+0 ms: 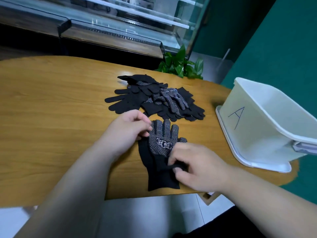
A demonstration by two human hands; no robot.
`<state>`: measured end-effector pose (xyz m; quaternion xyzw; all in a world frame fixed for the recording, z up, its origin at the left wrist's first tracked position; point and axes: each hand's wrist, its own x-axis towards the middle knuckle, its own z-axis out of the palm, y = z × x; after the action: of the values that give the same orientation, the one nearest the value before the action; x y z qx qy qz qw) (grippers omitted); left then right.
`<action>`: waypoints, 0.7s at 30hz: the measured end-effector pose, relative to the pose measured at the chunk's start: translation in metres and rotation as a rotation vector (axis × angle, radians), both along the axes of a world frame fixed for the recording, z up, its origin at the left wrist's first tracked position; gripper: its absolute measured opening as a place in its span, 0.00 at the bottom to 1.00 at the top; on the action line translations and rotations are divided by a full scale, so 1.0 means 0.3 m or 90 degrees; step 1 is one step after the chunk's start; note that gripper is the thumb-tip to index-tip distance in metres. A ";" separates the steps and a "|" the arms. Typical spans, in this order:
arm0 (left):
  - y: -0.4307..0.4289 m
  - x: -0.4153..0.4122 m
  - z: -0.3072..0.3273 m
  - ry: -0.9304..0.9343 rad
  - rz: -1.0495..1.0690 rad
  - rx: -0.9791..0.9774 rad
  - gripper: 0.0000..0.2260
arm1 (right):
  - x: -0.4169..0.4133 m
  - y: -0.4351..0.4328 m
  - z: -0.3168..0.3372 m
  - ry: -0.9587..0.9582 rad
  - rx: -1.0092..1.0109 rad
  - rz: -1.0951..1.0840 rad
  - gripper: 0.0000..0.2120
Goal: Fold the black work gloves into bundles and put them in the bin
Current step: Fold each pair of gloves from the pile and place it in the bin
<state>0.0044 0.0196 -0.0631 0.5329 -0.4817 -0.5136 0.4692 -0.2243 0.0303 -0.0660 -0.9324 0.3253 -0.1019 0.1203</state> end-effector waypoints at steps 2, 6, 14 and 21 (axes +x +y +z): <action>0.021 -0.011 -0.008 -0.055 -0.034 -0.034 0.04 | -0.005 0.017 -0.024 -0.028 -0.022 -0.004 0.05; 0.074 -0.024 -0.039 -0.187 -0.079 -0.105 0.10 | -0.009 0.044 -0.070 -0.117 -0.034 -0.062 0.05; 0.196 -0.029 -0.099 -0.425 -0.094 -0.235 0.23 | 0.030 0.094 -0.150 -0.262 -0.082 -0.136 0.06; 0.297 -0.013 -0.164 -0.385 -0.144 -0.232 0.19 | 0.001 0.103 -0.171 -0.205 -0.052 -0.069 0.11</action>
<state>0.0004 0.1088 -0.1122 0.5116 -0.7380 -0.2873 0.3332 -0.2240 0.0611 -0.1174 -0.8893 0.3469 -0.2697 0.1270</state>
